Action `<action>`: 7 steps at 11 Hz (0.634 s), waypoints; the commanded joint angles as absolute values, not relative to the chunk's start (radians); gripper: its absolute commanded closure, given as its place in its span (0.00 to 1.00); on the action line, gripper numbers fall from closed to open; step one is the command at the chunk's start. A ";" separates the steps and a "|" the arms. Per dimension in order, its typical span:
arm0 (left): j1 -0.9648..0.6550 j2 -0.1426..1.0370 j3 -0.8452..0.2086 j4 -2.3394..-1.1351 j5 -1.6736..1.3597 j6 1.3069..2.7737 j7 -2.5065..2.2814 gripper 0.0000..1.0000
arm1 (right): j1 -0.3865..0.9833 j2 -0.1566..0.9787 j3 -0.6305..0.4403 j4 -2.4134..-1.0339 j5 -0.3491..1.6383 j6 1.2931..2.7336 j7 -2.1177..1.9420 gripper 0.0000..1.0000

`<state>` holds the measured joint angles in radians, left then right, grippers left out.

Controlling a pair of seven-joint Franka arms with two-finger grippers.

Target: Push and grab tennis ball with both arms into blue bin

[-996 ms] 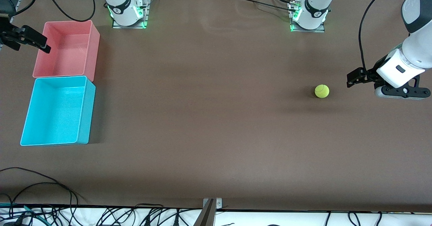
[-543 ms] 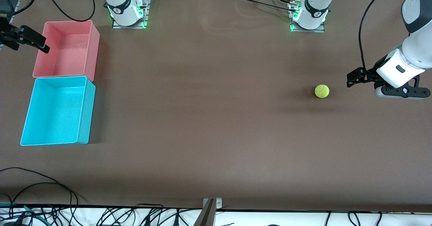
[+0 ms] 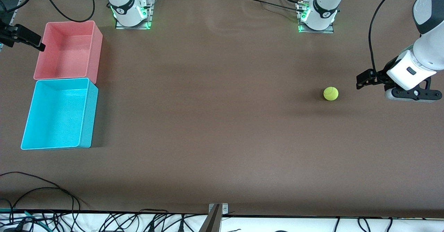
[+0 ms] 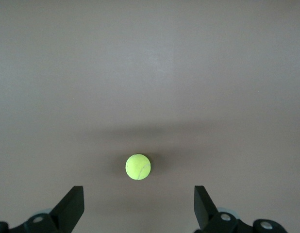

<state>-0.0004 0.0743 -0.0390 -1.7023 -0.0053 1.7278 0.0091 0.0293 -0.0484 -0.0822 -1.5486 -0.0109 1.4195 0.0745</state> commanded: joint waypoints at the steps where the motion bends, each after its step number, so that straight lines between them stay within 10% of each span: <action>1: 0.005 0.087 -0.040 -1.674 0.002 1.692 0.032 0.00 | 0.032 -0.055 -0.081 -1.479 -0.025 1.361 0.078 0.00; 7: 0.005 0.087 -0.040 -1.672 0.002 1.692 0.032 0.00 | 0.031 -0.048 -0.083 -1.463 -0.047 1.353 0.078 0.00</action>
<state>-0.0003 0.0746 -0.0389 -1.7023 -0.0053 1.7178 0.0091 0.0293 -0.0507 -0.0802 -1.4827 -0.0171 1.3696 0.0745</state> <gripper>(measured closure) 0.000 0.000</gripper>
